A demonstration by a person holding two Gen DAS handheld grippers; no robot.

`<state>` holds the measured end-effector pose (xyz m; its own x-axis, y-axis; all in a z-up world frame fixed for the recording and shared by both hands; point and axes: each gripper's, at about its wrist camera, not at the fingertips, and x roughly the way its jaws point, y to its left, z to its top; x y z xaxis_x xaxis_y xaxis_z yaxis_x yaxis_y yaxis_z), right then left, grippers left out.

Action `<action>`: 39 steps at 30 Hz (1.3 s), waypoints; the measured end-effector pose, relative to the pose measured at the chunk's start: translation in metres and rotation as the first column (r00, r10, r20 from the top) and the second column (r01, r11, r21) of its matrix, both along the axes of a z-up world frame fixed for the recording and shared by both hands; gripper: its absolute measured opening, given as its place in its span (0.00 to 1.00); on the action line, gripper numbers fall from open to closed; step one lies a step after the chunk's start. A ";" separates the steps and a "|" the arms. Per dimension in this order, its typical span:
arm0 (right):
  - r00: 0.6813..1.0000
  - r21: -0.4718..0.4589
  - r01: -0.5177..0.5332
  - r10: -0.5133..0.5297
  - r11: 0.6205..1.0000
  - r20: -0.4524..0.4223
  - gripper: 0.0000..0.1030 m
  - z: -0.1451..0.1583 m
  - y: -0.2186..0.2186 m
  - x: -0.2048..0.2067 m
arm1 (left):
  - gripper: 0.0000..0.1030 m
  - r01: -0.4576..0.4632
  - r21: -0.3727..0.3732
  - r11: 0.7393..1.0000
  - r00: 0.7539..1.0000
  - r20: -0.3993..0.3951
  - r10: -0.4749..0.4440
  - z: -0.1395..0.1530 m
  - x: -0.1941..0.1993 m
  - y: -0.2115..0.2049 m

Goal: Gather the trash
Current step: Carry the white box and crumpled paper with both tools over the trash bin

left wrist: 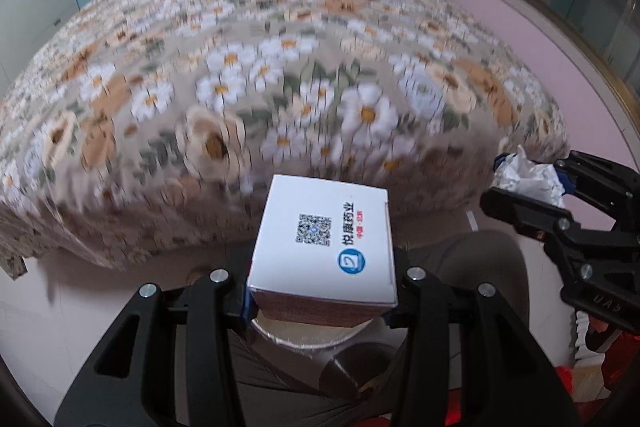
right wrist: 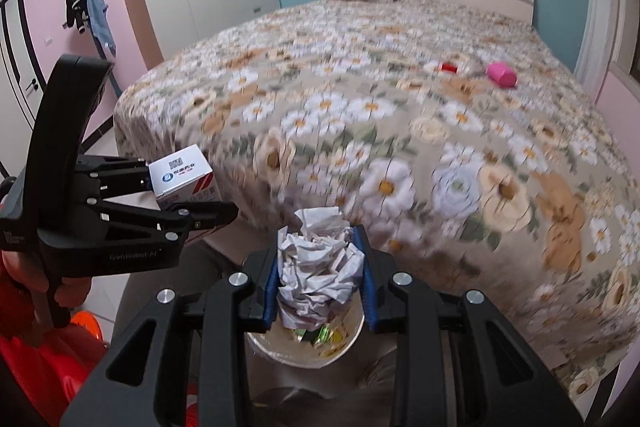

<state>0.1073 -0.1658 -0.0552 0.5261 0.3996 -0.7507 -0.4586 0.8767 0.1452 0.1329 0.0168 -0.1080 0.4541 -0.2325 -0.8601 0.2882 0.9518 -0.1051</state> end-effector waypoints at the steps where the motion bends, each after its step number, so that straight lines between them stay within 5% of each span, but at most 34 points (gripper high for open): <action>1: 0.999 0.004 -0.003 0.003 1.000 -0.042 0.33 -0.016 0.004 0.000 | 0.44 -0.002 0.002 1.000 1.000 -0.018 0.002 -0.009 0.001 0.001; 9: 0.985 -0.017 -0.012 0.008 1.000 -0.173 0.33 -0.085 0.020 0.001 | 0.44 -0.005 0.003 1.000 0.984 -0.180 0.006 -0.080 0.006 0.006; 16: 0.950 -0.042 -0.004 -0.009 0.999 -0.311 0.33 -0.153 0.030 0.012 | 0.44 -0.018 -0.035 0.999 0.938 -0.347 0.005 -0.150 0.026 0.015; 26: 0.887 -0.086 0.032 -0.068 0.996 -0.456 0.33 -0.222 0.037 0.035 | 0.44 -0.077 -0.034 0.996 0.873 -0.485 0.051 -0.224 0.055 0.022; 39: 0.799 -0.124 0.044 -0.110 0.991 -0.591 0.34 -0.295 0.053 0.065 | 0.44 -0.104 -0.015 0.995 0.823 -0.562 0.077 -0.277 0.081 0.017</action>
